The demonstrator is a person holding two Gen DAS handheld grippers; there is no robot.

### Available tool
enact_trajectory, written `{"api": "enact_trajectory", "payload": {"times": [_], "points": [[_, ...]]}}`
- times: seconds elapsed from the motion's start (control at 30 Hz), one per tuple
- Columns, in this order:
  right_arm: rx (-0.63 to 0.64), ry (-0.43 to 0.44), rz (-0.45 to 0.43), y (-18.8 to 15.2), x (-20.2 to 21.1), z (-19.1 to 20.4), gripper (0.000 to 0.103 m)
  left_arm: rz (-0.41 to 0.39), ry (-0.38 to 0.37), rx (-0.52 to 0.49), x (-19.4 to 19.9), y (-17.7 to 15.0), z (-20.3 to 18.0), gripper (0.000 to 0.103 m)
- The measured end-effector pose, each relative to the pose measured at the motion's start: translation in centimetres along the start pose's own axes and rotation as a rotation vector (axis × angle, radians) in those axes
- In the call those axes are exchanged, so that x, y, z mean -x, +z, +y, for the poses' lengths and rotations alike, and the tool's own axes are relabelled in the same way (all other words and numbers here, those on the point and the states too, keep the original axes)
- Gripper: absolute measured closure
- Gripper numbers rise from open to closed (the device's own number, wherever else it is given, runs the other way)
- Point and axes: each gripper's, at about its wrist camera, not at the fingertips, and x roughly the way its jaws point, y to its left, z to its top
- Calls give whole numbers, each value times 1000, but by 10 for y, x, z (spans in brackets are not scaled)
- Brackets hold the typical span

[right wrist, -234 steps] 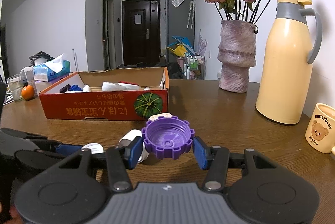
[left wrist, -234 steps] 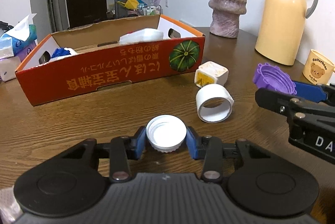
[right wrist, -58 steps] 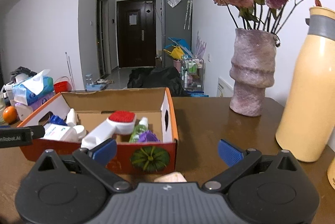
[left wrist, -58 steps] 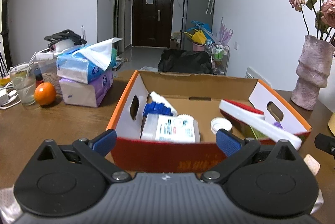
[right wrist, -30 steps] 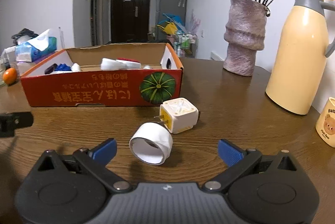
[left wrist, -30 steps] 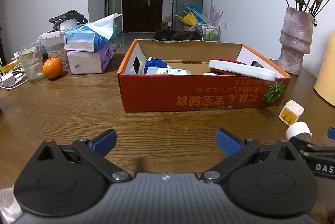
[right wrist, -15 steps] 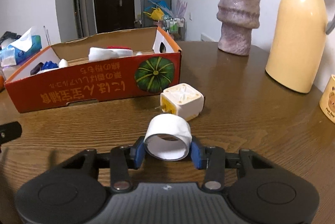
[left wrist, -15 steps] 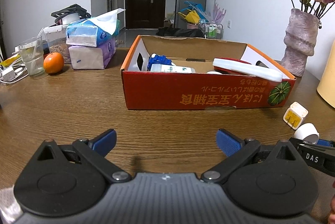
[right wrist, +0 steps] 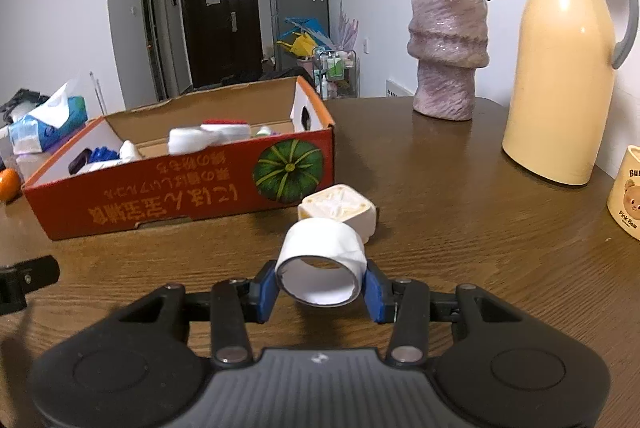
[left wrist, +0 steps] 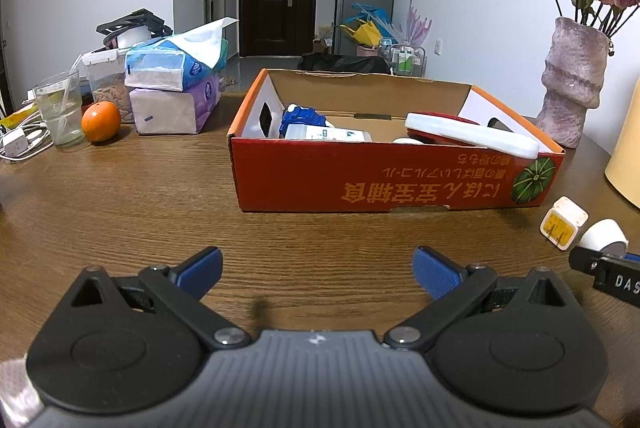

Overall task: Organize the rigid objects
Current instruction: 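Grasp the white tape roll with the right gripper while the left moves toward the charger cube, then grasp the white charger cube with the left gripper while the right holds the tape roll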

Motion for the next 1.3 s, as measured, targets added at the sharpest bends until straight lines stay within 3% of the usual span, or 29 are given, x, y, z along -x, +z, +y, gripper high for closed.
{"api": "enact_trajectory", "payload": {"times": [0.67,1.3], "points": [[-64,-38,-60,16,1,-53,60,9,-62,-35,-9,0,-56,0],[-67,-58,-107,28,-4,-110,60,38,-112,-66,-32,2,-148,0]]}}
